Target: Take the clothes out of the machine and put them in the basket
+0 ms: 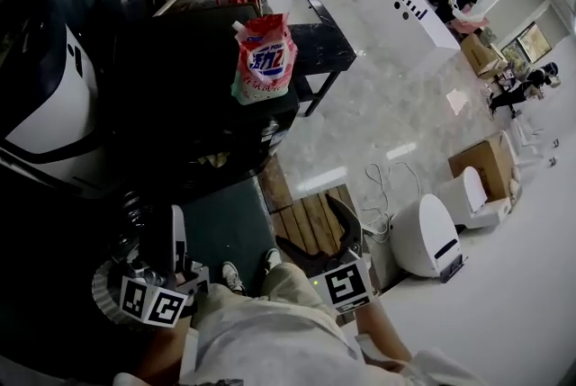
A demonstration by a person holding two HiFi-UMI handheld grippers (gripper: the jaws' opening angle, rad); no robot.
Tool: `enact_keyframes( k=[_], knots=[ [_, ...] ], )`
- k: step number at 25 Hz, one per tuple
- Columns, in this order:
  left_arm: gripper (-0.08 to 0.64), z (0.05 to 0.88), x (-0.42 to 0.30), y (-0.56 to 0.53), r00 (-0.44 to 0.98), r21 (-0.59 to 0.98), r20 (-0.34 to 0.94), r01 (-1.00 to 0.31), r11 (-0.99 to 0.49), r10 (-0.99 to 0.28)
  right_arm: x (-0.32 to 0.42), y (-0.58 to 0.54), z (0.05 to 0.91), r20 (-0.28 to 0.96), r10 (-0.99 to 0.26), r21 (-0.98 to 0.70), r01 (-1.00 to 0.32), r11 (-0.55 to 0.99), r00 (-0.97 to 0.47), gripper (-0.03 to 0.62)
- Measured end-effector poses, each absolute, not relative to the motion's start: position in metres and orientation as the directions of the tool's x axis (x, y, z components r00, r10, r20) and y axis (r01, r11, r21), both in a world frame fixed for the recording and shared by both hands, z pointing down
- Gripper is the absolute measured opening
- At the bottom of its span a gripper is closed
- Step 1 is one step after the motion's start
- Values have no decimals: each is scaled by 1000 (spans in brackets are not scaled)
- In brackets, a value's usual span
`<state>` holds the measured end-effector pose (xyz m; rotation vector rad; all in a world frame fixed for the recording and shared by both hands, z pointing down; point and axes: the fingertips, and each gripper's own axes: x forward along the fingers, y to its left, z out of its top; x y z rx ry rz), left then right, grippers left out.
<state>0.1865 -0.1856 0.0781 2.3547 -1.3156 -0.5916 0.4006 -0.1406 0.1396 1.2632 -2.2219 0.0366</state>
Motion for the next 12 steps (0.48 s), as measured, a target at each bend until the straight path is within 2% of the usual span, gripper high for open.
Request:
enact_keyframes(
  k=[7,12],
  knots=[
    [14,69,181,-209,263,496,-160,-812,-307,-952,389,-221,153,462,-663,208,-654,727,-589,486],
    [14,61,179,-215,128,460,-147,-869,-183,-981,379,-257,166,484,-549,198,-526,827,-681,486]
  ],
)
